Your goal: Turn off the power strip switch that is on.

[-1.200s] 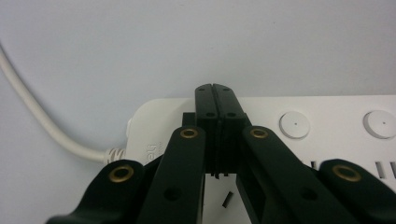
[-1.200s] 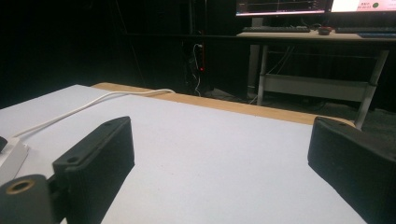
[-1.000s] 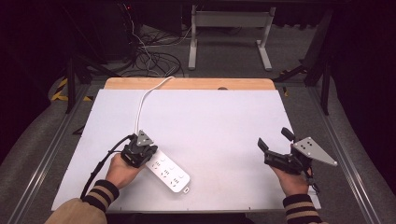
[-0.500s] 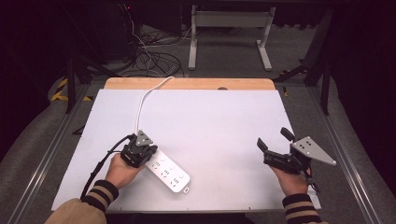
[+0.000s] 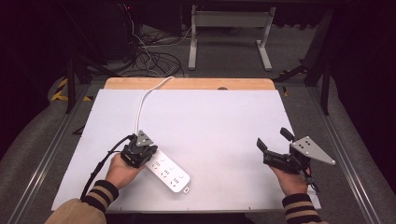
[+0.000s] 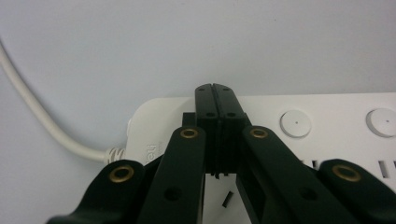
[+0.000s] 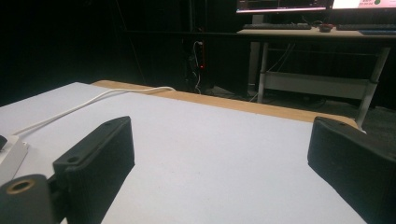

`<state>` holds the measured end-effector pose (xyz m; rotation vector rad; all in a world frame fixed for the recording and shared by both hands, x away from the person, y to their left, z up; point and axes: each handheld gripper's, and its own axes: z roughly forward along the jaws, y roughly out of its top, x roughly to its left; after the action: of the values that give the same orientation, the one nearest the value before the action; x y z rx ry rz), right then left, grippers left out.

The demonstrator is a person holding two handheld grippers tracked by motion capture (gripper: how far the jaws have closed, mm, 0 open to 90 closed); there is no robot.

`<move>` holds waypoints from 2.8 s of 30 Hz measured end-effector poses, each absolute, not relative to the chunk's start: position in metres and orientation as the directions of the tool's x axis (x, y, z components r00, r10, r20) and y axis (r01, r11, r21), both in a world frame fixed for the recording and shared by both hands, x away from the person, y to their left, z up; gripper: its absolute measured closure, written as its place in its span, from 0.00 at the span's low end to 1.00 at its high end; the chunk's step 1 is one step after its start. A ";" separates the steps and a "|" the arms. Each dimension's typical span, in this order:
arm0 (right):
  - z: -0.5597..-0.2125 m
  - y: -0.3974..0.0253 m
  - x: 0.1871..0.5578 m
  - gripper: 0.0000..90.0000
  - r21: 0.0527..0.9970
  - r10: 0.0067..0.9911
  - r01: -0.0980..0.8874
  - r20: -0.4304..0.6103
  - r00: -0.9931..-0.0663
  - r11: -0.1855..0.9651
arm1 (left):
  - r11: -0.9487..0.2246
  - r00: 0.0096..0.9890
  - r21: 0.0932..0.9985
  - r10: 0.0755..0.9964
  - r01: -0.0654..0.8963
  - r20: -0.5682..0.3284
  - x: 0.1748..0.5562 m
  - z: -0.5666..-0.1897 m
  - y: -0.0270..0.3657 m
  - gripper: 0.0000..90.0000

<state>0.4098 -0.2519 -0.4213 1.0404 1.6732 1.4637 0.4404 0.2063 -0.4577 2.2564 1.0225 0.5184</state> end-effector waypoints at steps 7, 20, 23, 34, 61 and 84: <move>-0.422 -0.252 0.410 0.09 0.989 0.891 0.137 0.015 -0.455 0.054 | -0.519 0.625 0.667 0.774 0.535 0.101 0.440 -0.458 0.206 1.00; -0.422 -0.251 0.411 0.09 0.989 0.889 0.138 0.018 -0.457 0.051 | -0.504 0.629 0.684 0.773 0.528 0.083 0.440 -0.457 0.210 1.00; -0.421 -0.251 0.411 0.09 0.989 0.889 0.138 0.019 -0.458 0.050 | -0.499 0.628 0.685 0.774 0.530 0.078 0.440 -0.457 0.210 1.00; -0.421 -0.251 0.411 0.09 0.989 0.889 0.138 0.020 -0.458 0.049 | -0.504 0.624 0.688 0.776 0.522 0.095 0.439 -0.456 0.210 1.00; -0.420 -0.253 0.411 0.09 0.991 0.890 0.130 0.020 -0.455 0.044 | 0.077 0.302 0.990 0.947 0.119 -0.110 0.355 -0.379 0.303 1.00; -0.421 -0.251 0.412 0.09 0.989 0.890 0.136 0.014 -0.456 0.055 | 0.024 0.273 0.992 0.960 0.127 -0.058 0.379 -0.395 0.297 0.06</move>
<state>0.4115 -0.2513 -0.4210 1.0393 1.6784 1.4610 0.3787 0.2969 -0.3952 1.3860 1.1045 0.9103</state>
